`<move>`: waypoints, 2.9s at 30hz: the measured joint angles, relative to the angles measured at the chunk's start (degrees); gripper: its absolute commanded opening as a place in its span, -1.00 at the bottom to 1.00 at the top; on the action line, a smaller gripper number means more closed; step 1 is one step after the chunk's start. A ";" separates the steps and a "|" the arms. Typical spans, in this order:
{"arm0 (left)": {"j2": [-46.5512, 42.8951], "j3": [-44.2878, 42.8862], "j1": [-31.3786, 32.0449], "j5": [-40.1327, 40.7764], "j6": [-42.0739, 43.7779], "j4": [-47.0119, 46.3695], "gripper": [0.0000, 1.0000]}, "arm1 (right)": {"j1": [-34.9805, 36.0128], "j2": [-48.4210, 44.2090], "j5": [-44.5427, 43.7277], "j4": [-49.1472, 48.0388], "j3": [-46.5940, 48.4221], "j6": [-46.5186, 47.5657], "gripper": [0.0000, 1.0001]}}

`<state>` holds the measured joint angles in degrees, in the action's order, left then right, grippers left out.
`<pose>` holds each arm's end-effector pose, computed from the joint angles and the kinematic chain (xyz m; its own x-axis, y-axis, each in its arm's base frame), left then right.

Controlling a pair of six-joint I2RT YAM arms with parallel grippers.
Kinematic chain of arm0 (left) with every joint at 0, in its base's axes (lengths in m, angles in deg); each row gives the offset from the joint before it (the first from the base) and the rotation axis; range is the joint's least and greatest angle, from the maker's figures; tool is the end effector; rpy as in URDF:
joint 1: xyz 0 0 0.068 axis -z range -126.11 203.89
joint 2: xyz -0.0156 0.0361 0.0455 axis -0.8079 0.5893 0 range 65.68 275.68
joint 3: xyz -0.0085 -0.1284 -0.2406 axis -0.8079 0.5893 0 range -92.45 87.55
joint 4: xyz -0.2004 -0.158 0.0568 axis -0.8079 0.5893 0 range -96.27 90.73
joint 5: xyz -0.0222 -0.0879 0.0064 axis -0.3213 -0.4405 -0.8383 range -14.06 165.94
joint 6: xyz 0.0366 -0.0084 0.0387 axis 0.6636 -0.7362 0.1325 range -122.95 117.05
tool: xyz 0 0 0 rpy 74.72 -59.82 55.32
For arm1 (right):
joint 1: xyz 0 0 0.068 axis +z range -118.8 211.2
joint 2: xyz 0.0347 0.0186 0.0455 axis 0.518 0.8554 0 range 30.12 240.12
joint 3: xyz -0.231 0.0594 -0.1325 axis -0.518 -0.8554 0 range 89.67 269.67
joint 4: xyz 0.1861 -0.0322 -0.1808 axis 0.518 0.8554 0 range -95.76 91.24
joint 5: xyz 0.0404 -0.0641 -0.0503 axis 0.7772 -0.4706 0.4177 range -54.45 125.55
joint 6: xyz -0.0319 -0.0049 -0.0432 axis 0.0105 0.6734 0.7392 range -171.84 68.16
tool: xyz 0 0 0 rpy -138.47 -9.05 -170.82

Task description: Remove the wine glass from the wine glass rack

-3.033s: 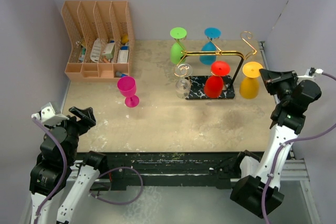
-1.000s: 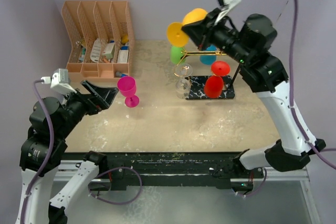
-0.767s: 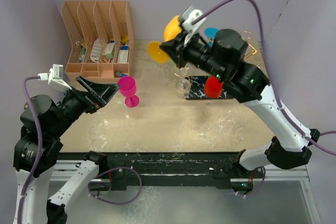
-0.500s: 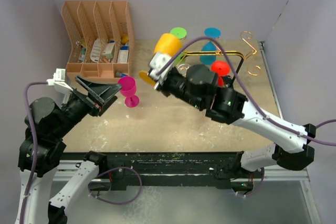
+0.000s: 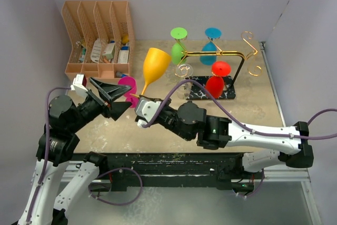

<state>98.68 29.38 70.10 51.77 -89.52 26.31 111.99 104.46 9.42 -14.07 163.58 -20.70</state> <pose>0.0923 -0.0419 0.4020 -0.6507 -0.7593 -0.0067 -0.0850 0.0816 -0.9930 0.0634 0.2927 0.4404 0.4410 -0.1812 -0.8790 -0.6875 0.5615 -0.4606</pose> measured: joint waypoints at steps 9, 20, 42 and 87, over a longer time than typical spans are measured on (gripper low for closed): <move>-0.81 6.23 0.00 -2.93 -4.50 -4.09 0.76 | 2.62 0.11 -1.92 -7.41 -5.51 5.62 -1.00; -1.66 9.94 0.00 -4.44 -8.26 -6.56 -0.09 | 5.75 0.11 -3.96 -15.21 -12.04 13.14 -1.00; -6.64 22.95 0.00 -4.09 -10.93 -20.15 -1.00 | 10.71 -5.60 -8.00 -5.29 -14.45 6.86 0.10; -32.39 15.08 0.00 19.47 29.33 6.10 -1.00 | -11.21 17.97 19.67 58.18 52.15 -39.60 0.21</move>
<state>66.28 44.46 70.10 71.25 -60.18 32.40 100.78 122.43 29.09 44.11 215.73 -60.31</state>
